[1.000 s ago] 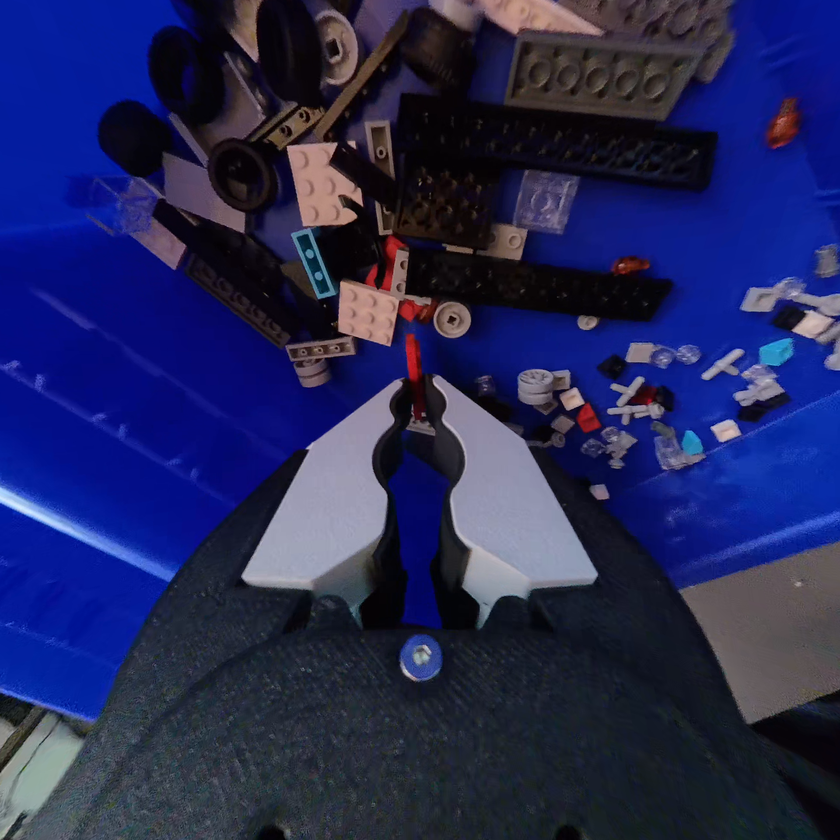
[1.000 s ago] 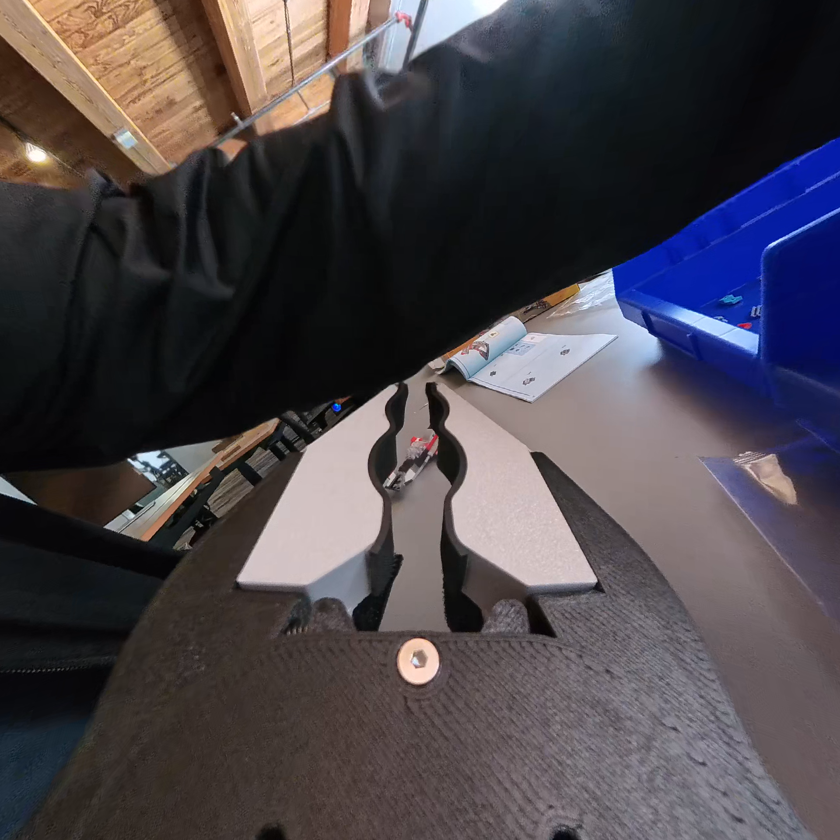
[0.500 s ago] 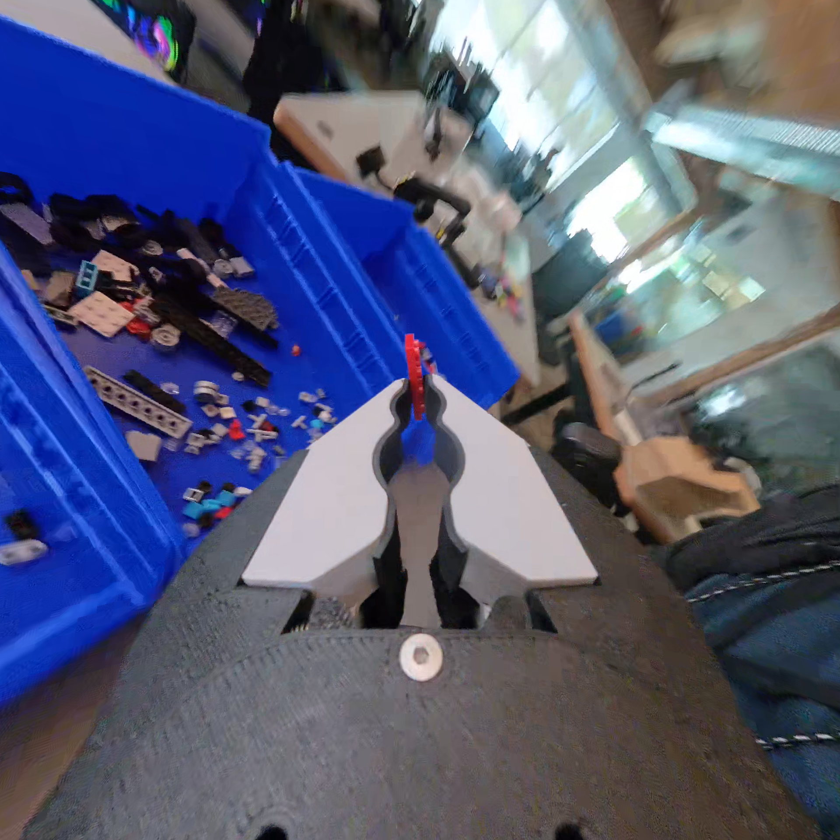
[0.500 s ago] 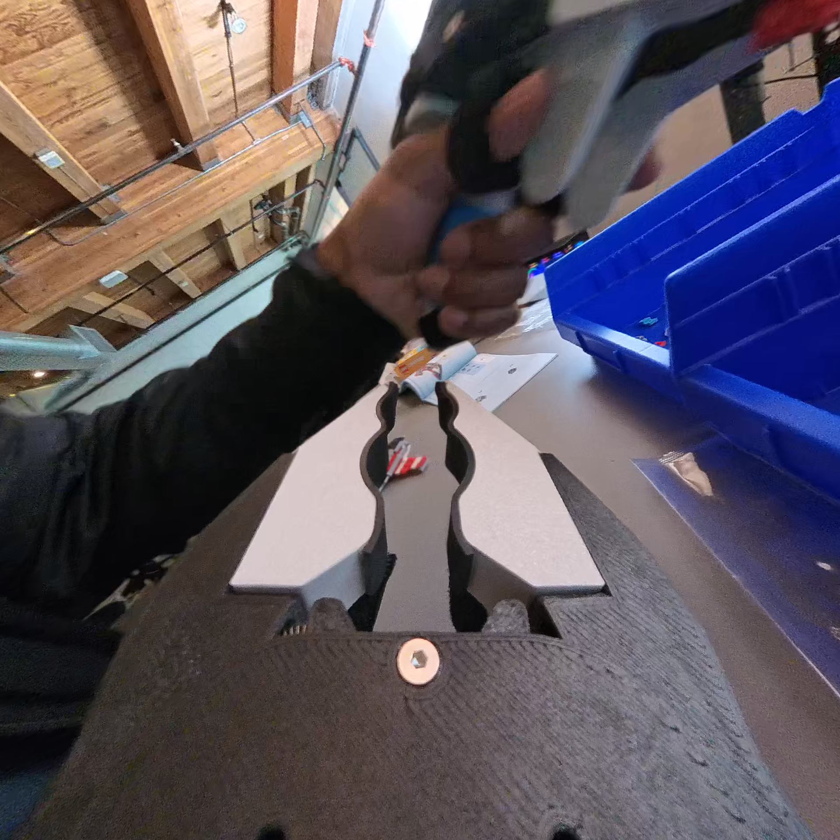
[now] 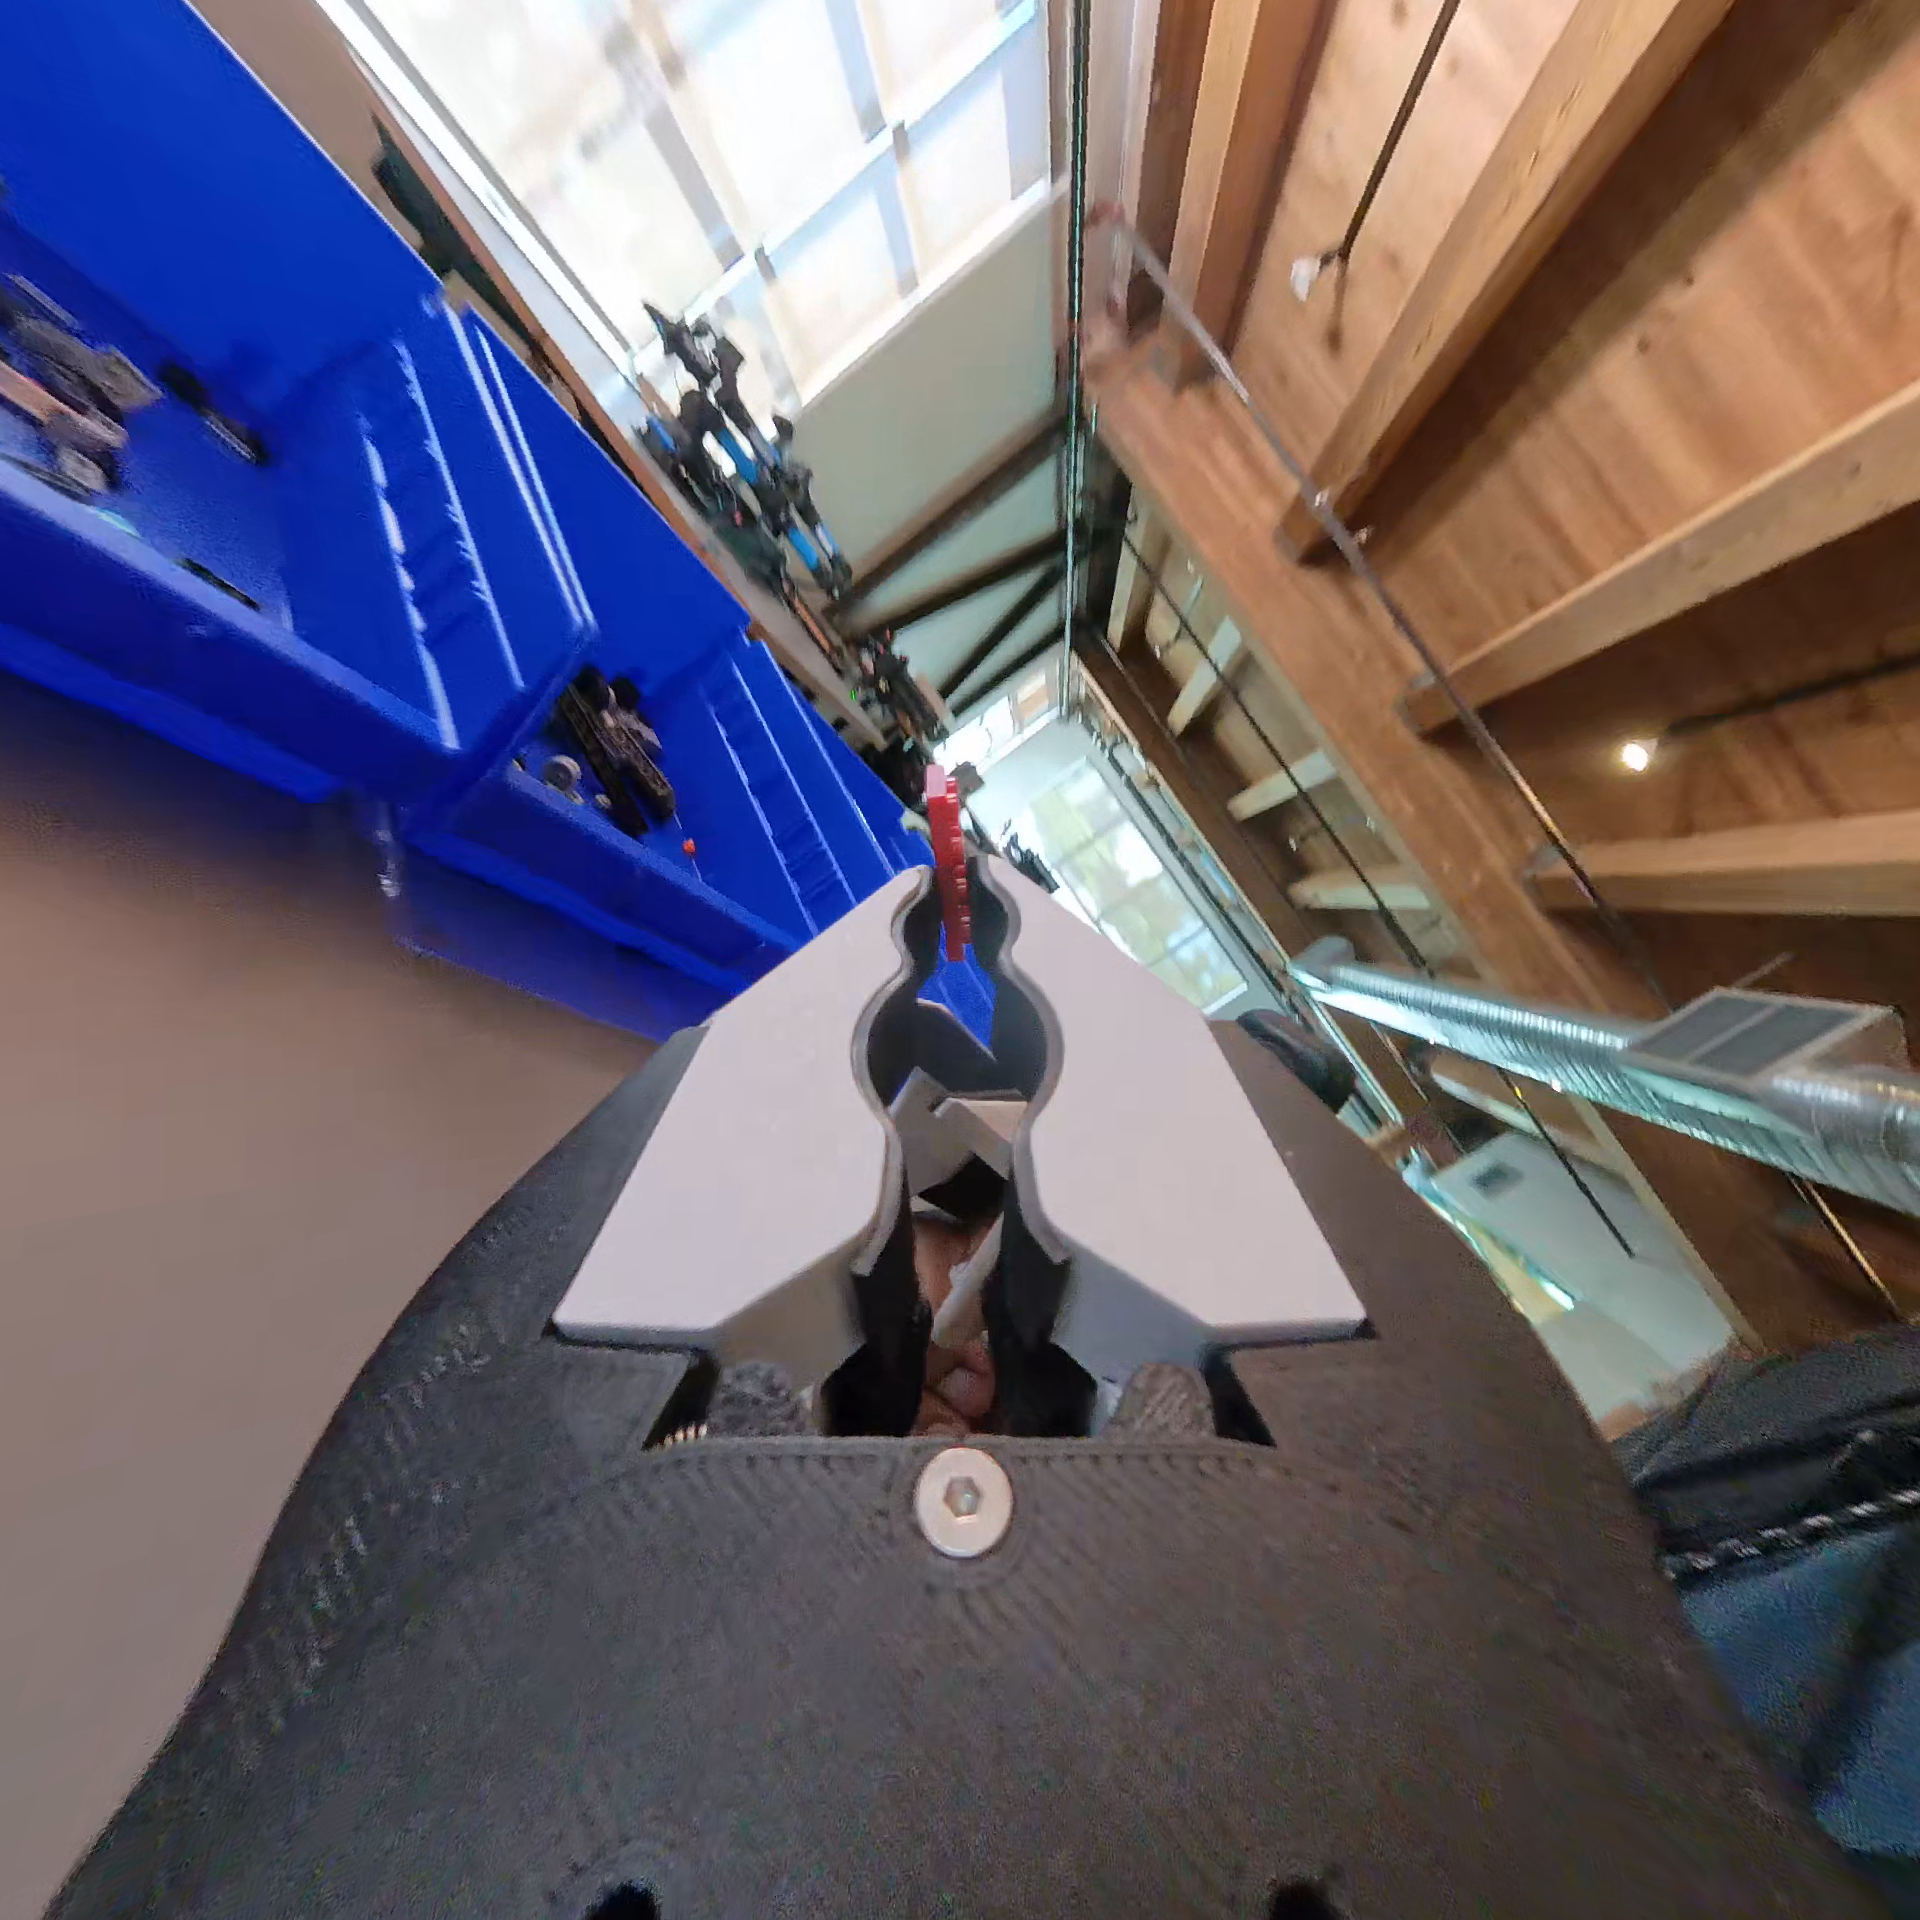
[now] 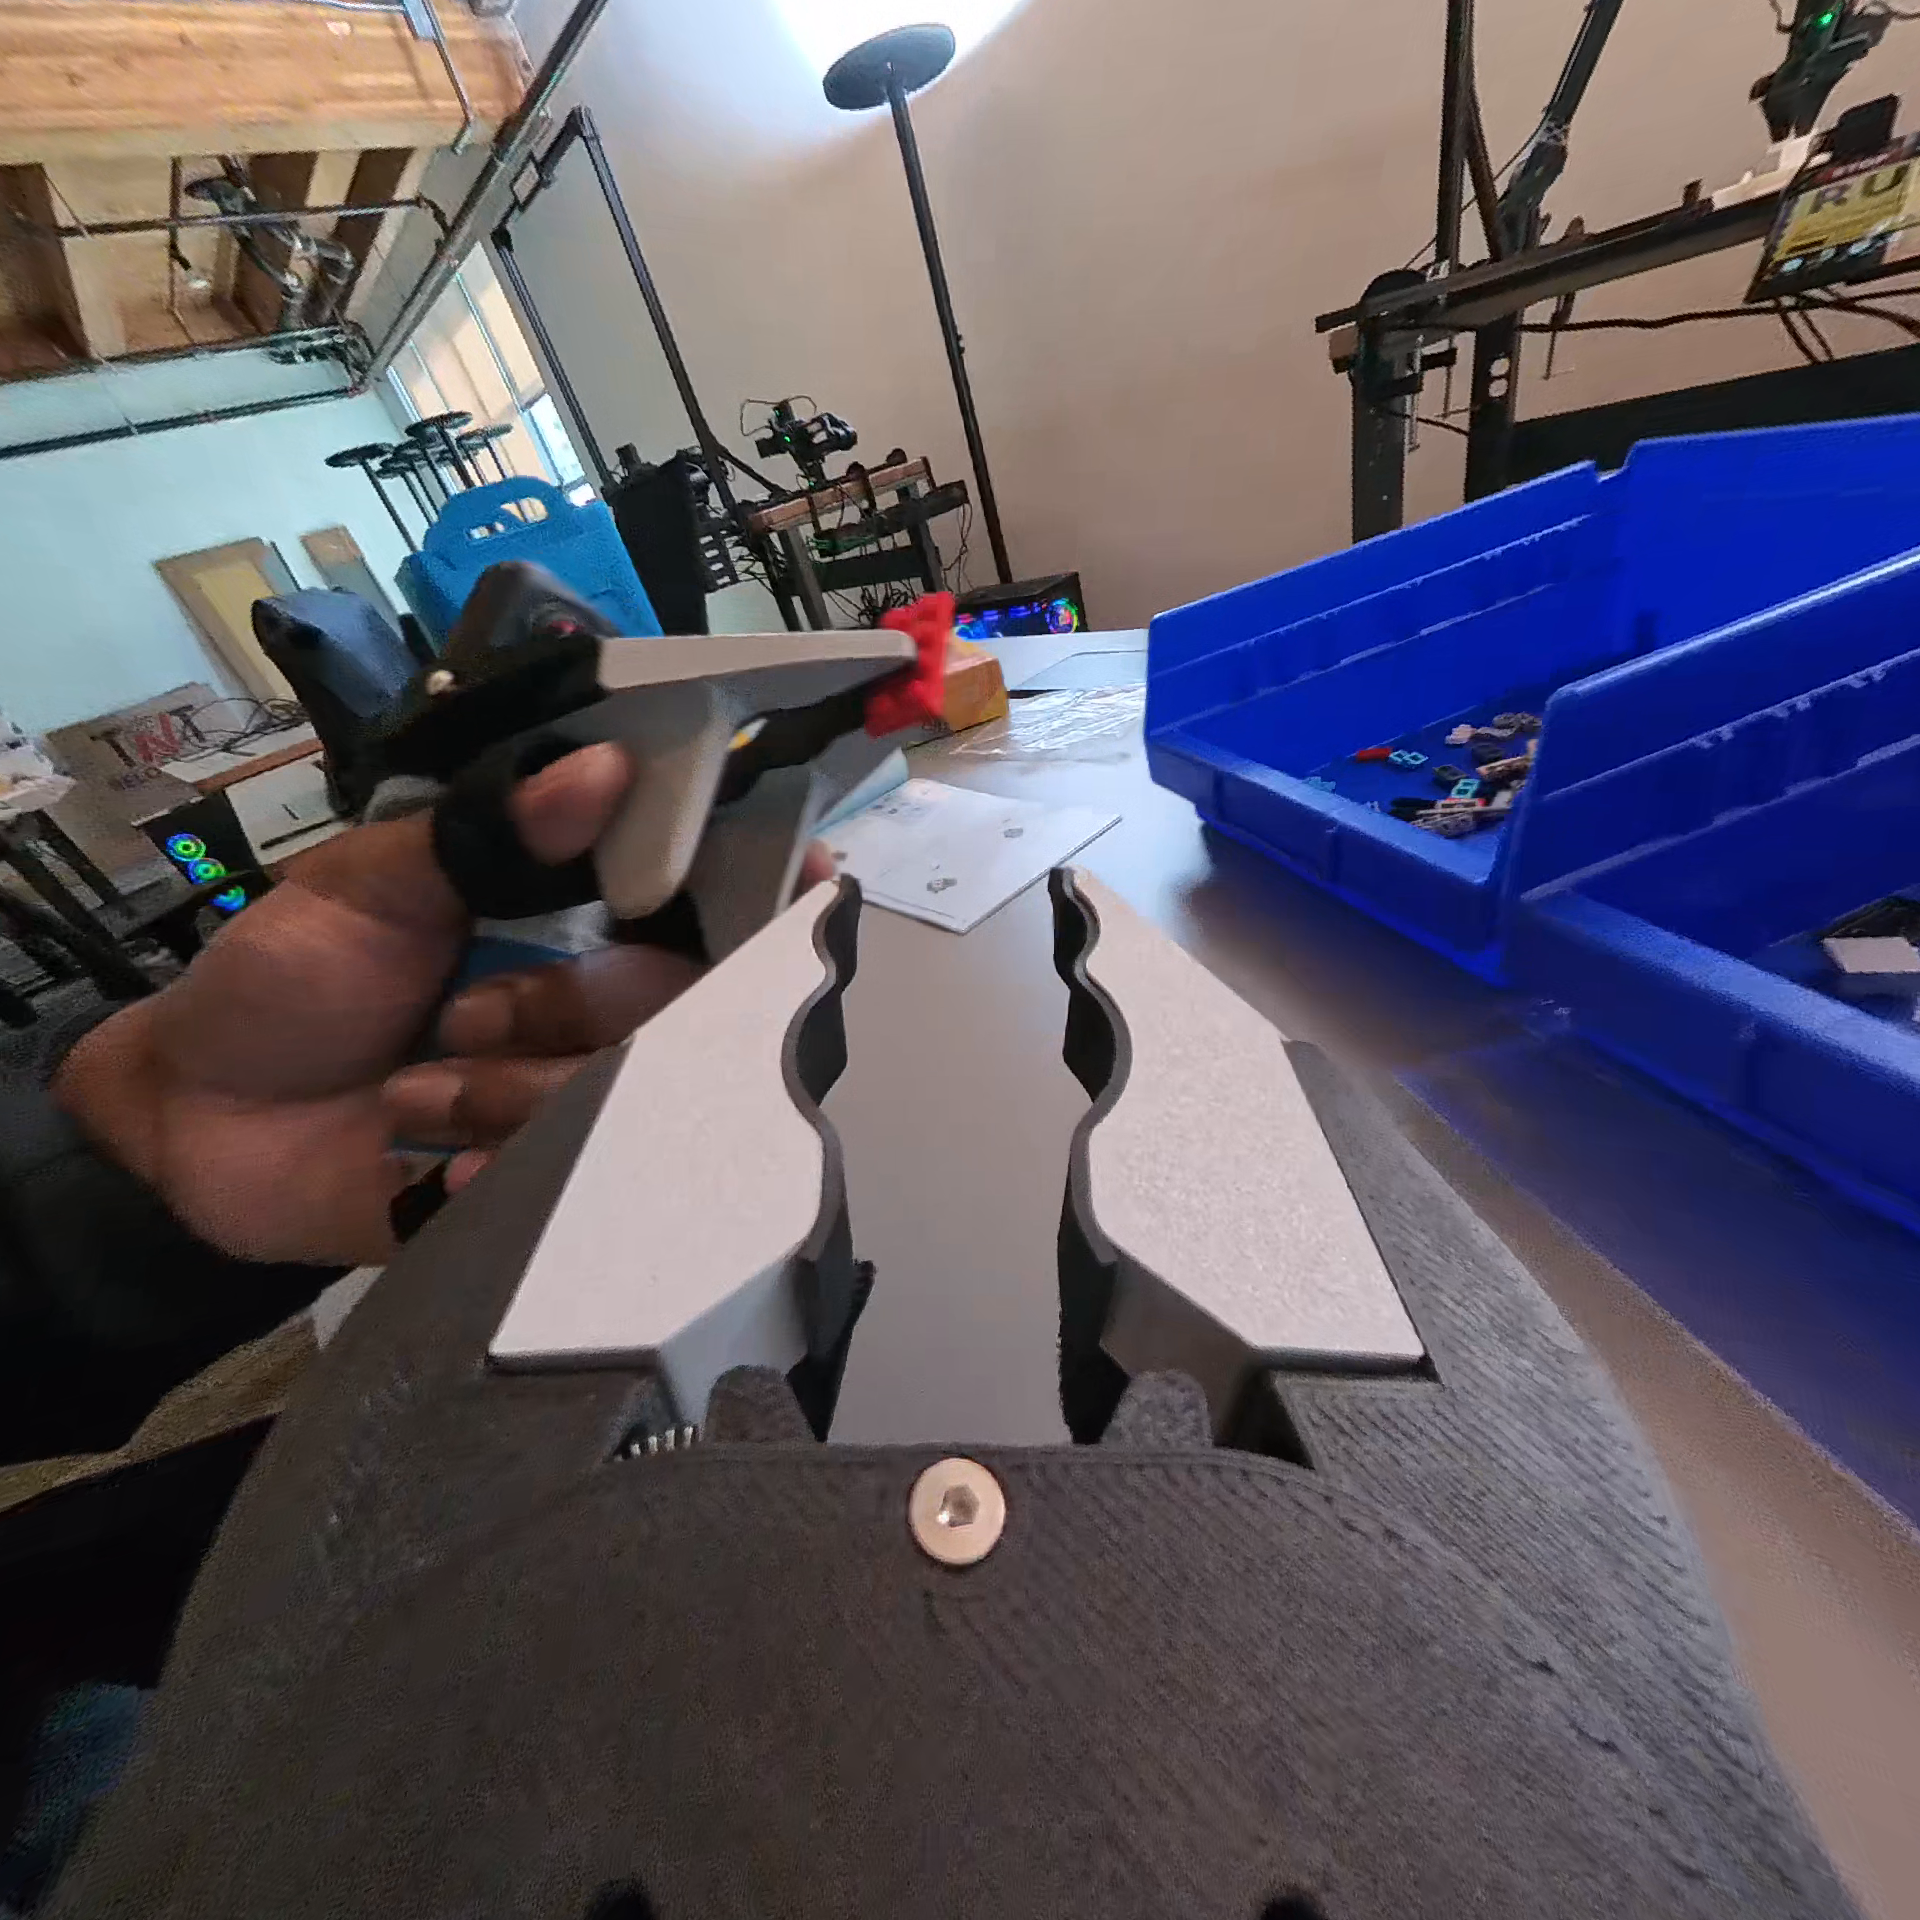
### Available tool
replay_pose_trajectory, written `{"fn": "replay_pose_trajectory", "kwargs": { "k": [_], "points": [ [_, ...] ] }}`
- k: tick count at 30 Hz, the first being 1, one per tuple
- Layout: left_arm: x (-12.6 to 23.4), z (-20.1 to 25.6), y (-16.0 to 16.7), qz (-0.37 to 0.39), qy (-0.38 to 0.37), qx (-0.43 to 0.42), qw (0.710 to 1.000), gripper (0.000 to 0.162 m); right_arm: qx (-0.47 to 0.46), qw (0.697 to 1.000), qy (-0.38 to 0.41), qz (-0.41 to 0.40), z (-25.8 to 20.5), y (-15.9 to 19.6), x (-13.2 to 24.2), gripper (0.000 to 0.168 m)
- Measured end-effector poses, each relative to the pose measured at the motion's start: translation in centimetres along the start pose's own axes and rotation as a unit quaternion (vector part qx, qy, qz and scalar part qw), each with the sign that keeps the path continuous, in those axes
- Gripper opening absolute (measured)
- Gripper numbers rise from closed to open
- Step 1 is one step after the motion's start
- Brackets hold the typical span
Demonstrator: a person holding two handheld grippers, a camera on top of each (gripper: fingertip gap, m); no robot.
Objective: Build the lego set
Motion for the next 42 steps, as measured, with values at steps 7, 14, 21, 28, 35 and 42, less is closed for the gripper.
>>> {"fn": "replay_pose_trajectory", "kwargs": {
  "k": [7,14,21,28,35,42],
  "points": [
    [8.2,0.2,-5.0,0.094,-0.017,-0.048,0.994,0.005,-0.03,0.999,-0.017,-0.025,-1.1,2.2,-2.7,0.038],
    [20.0,-7.5,-14.3,0.165,-0.21,-0.073,0.961,0.005,-0.045,0.997,0.01,-0.057,-0.7,2.5,-5.4,0.038],
    [29.5,-16.0,-19.7,0.186,-0.368,0.011,0.911,0.006,-0.035,0.994,0.013,-0.105,-0.1,2.9,-10.3,0.038],
    [30.8,-18.9,-21.3,0.168,-0.409,0.038,0.896,0.006,-0.04,0.99,0.013,-0.131,0.4,3.1,-12.7,0.037],
    [31.6,-19.6,-22.5,0.182,-0.418,0.031,0.889,0.006,-0.051,0.988,0.023,-0.142,0.6,3.3,-12.9,0.037],
    [31.8,-20.3,-23.7,0.184,-0.421,0.029,0.888,0.006,-0.055,0.986,0.021,-0.157,0.6,3.5,-13.1,0.037]
  ]
}}
Point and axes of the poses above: each gripper's, where its closed fingertips meet, x back along the fingers, y out of its underside, z = x × y across the jaws, the point moved 10 cm from there along x, back along the fingers, and after that the axes turned 6 degrees about -y, right-handed, at the moved point
